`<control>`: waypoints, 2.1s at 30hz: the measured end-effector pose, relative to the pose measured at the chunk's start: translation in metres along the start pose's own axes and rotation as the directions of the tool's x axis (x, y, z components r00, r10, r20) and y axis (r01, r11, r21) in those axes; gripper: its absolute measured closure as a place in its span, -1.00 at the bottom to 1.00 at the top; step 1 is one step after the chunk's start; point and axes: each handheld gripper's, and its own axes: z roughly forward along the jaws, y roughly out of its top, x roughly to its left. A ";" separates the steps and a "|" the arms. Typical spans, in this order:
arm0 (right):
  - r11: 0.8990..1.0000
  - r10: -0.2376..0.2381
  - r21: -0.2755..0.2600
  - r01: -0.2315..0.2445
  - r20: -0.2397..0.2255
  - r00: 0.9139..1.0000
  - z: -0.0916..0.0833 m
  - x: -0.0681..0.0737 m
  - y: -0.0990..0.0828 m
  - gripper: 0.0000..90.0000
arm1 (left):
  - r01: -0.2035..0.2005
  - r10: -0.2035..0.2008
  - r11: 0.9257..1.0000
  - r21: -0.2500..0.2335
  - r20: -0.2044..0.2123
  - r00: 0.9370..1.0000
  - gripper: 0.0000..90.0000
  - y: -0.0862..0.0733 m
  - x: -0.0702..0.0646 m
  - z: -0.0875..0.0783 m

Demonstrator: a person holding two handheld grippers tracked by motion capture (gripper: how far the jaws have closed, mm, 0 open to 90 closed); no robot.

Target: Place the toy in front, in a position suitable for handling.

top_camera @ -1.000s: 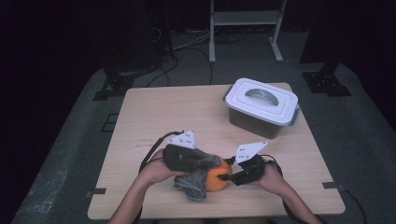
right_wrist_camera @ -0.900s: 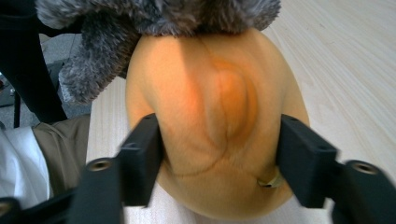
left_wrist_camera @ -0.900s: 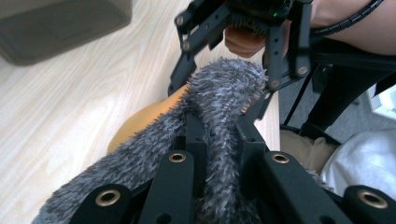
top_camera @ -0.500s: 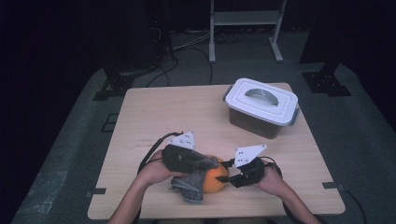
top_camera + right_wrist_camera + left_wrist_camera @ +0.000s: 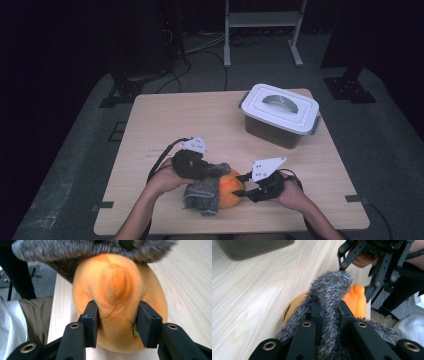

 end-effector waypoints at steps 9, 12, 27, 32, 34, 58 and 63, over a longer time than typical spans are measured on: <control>0.993 0.116 -0.027 -0.116 0.008 0.993 -0.010 -0.018 -0.012 0.24 | 0.042 -0.039 0.995 -0.089 0.036 0.999 0.76 -0.019 0.005 -0.017; 0.991 0.133 -0.030 -0.132 0.014 0.991 -0.011 -0.022 -0.014 0.24 | 0.043 -0.039 0.993 -0.107 0.040 0.998 0.76 -0.020 0.004 -0.021; 0.980 0.194 -0.039 -0.193 0.029 0.981 -0.017 -0.032 -0.021 0.23 | 0.036 -0.030 0.990 -0.138 0.039 0.999 0.76 -0.016 0.004 -0.020; 0.980 0.198 -0.035 -0.197 0.032 0.980 -0.019 -0.032 -0.022 0.22 | 0.037 -0.030 0.988 -0.150 0.046 0.999 0.76 -0.015 0.004 -0.021; 0.980 0.199 -0.032 -0.198 0.037 0.979 -0.020 -0.032 -0.023 0.22 | 0.033 -0.027 0.987 -0.154 0.045 0.999 0.76 -0.015 0.004 -0.024; 0.993 0.071 0.084 -0.082 0.133 0.989 -0.025 -0.013 0.012 -0.60 | -0.026 0.030 0.996 -0.088 0.050 0.998 0.76 0.018 -0.006 0.023; 0.987 0.046 0.148 -0.069 0.151 0.987 -0.013 -0.013 0.015 -0.54 | -0.025 0.029 0.996 -0.082 0.051 0.998 0.76 0.019 -0.006 0.027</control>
